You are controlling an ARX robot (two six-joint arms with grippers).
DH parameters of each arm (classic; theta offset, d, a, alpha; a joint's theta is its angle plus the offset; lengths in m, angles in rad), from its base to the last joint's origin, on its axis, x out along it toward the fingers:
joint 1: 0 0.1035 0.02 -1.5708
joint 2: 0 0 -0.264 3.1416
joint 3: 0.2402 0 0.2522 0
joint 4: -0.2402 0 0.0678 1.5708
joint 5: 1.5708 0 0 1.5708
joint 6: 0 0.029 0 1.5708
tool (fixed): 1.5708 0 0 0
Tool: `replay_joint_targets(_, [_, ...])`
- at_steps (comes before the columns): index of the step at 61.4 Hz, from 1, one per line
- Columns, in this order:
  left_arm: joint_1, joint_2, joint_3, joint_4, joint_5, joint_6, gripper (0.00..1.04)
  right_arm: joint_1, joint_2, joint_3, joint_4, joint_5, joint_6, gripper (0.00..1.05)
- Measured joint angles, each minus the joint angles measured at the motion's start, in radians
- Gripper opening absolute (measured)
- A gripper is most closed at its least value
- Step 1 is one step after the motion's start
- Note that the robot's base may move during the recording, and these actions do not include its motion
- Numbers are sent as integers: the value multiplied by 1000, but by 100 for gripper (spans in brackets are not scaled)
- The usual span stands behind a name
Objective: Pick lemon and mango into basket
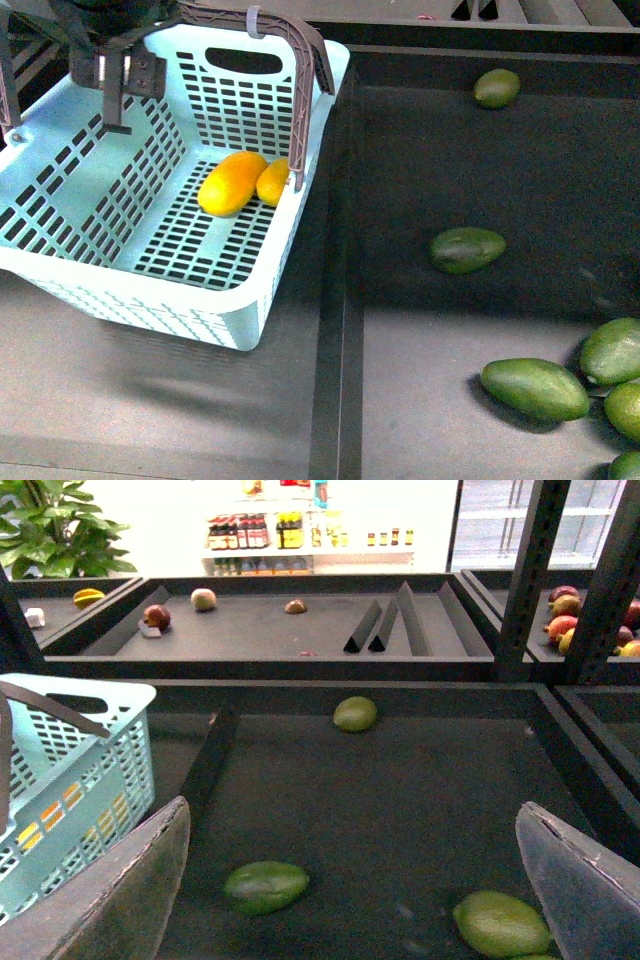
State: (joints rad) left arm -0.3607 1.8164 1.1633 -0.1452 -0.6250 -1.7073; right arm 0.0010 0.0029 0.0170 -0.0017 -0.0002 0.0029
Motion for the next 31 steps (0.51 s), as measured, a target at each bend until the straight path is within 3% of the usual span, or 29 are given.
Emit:
replay_joint_targets(6, [-16,-104,-68,-141,-31,-8,99,0,0,0,0,0,0,96])
replay_joint_targets(8, [-19,-119,-82,-138,-23,14,99,0,0,0,0,0,0,96])
replay_joint_targets(12, [5,-174,-267,302,195,351,85,0,0,0,0,0,0,96])
replay_joint_targets(16, [35,-208,-458,709,311,710,73,0,0,0,0,2,0,96])
replay_joint_targets(20, [72,-266,-612,1013,353,1115,59,0,0,0,0,3,0,96])
replay_joint_targets(23, [101,-332,-683,1127,373,1365,48,0,0,0,0,2,0,96])
replay_joint_targets(31, [156,-452,-814,1161,425,1615,21,0,0,0,0,2,0,96])
